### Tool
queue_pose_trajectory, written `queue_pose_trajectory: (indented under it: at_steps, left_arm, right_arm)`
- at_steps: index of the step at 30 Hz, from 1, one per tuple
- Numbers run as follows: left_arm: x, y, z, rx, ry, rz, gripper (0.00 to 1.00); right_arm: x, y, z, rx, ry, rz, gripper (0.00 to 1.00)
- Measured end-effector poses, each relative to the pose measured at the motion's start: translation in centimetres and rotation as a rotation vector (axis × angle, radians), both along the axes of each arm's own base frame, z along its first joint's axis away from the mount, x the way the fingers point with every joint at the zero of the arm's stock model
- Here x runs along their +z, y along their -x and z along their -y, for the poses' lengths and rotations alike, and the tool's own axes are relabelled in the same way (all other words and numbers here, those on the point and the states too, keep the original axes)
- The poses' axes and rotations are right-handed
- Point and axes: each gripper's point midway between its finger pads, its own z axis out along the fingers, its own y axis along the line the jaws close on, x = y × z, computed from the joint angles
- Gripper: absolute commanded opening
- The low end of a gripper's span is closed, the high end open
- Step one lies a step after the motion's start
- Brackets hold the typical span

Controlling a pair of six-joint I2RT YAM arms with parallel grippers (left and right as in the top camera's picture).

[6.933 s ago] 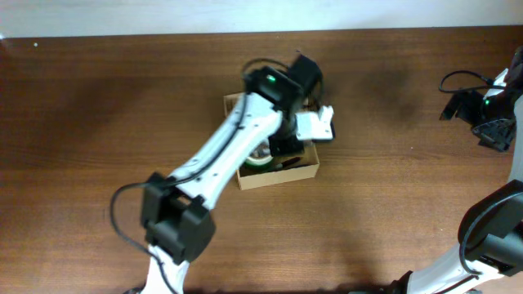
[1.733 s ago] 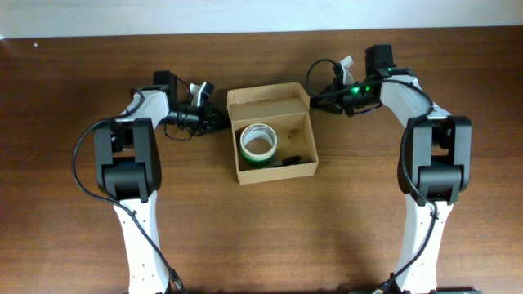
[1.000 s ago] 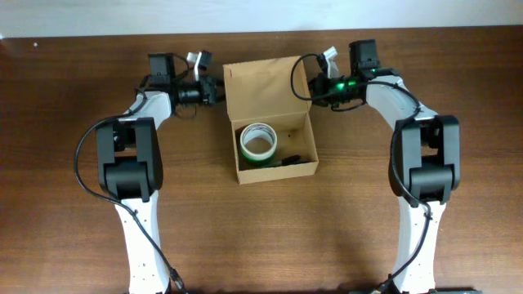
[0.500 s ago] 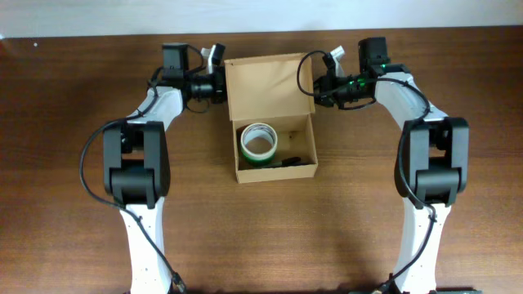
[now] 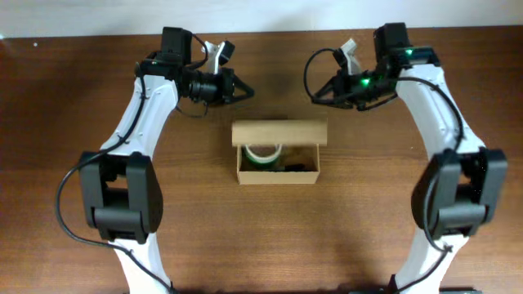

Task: Pack container
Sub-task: 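Fold the lid down over the box with both grippers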

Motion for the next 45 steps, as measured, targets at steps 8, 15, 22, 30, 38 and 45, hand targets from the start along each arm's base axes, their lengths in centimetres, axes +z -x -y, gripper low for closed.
queue_pose_trajectory:
  at_steps: [8,15,22,30,38,45]
  left_arm:
    - [-0.5,5.0,0.3,-0.074,-0.197,-0.067,0.02]
    - [0.1,9.2,0.1,-0.126,-0.498,-0.021,0.02]
    - [-2.1,10.5,-0.1,-0.157,-0.632,-0.029,0.02]
    - [-6.5,12.7,-1.2,-0.184,-0.688,-0.115,0.02]
    - [-6.7,13.0,-1.2,-0.183,-0.678,-0.108,0.02]
    - [-3.7,12.6,-1.6,-0.161,-0.685,-0.072,0.03]
  right_arm:
    - [2.6,5.3,0.5,0.080,0.270,0.043,0.04]
    - [2.5,9.7,-0.3,0.179,0.441,-0.006,0.04]
    - [-0.3,10.6,-1.1,0.218,0.524,-0.020,0.04]
    - [-5.2,11.6,-0.8,0.199,0.551,-0.086,0.04]
    - [-6.9,12.3,-0.5,0.193,0.558,-0.110,0.04]
    - [-2.0,10.9,0.8,0.148,0.641,-0.041,0.04]
